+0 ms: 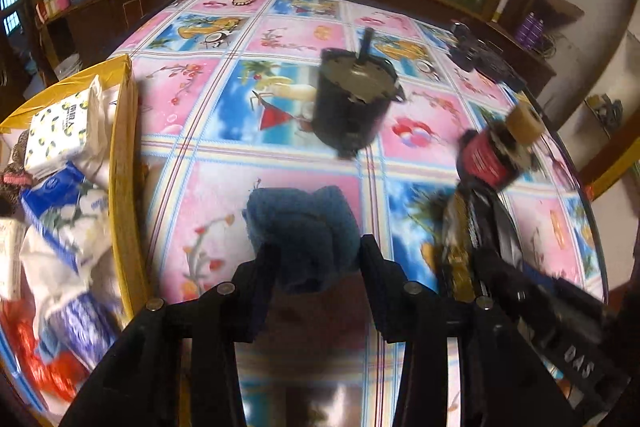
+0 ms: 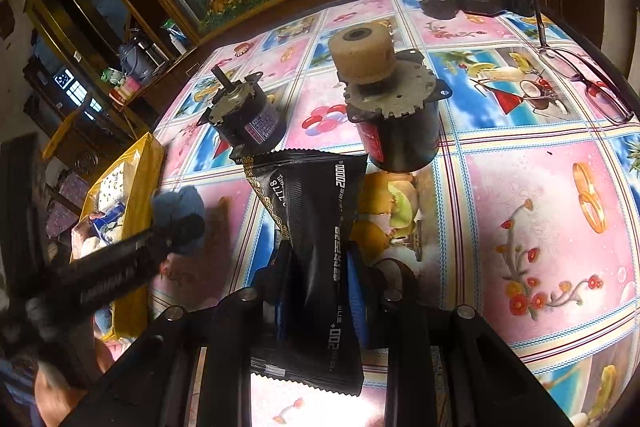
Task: Organize soft objects
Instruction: 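Grasp the black packet with the right tool while the left tool grasps a blue knit cloth, then carry the black packet and blue knit cloth over the tray with both tools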
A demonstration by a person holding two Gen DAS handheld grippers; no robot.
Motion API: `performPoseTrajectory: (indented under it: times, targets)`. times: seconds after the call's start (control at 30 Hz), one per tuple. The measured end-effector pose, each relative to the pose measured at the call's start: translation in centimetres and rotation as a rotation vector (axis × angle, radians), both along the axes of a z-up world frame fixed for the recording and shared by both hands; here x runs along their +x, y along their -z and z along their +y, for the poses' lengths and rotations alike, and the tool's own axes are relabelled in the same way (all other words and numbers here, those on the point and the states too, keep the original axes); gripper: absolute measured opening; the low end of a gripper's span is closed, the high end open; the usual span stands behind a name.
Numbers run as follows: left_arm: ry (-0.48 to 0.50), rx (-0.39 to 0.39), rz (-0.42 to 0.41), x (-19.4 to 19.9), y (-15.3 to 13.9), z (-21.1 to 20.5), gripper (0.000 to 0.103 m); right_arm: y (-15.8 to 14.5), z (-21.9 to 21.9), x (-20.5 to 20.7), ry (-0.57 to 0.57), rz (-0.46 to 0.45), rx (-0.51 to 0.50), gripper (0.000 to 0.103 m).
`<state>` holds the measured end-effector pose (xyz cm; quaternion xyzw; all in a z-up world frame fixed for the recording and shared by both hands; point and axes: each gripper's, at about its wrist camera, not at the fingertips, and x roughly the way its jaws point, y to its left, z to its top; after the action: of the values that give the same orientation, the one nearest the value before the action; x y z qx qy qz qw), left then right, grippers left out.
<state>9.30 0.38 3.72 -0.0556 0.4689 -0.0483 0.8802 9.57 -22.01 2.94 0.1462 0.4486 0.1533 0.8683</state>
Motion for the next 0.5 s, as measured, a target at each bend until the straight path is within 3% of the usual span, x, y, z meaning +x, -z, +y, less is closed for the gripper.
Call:
performPoseTrajectory:
  times: [0.5]
  targets:
    - [0.034,0.126,-0.082,-5.7,1.3,-1.4,0.040,0.2,0.6,-0.5,-0.006,-0.004,-0.027,0.027]
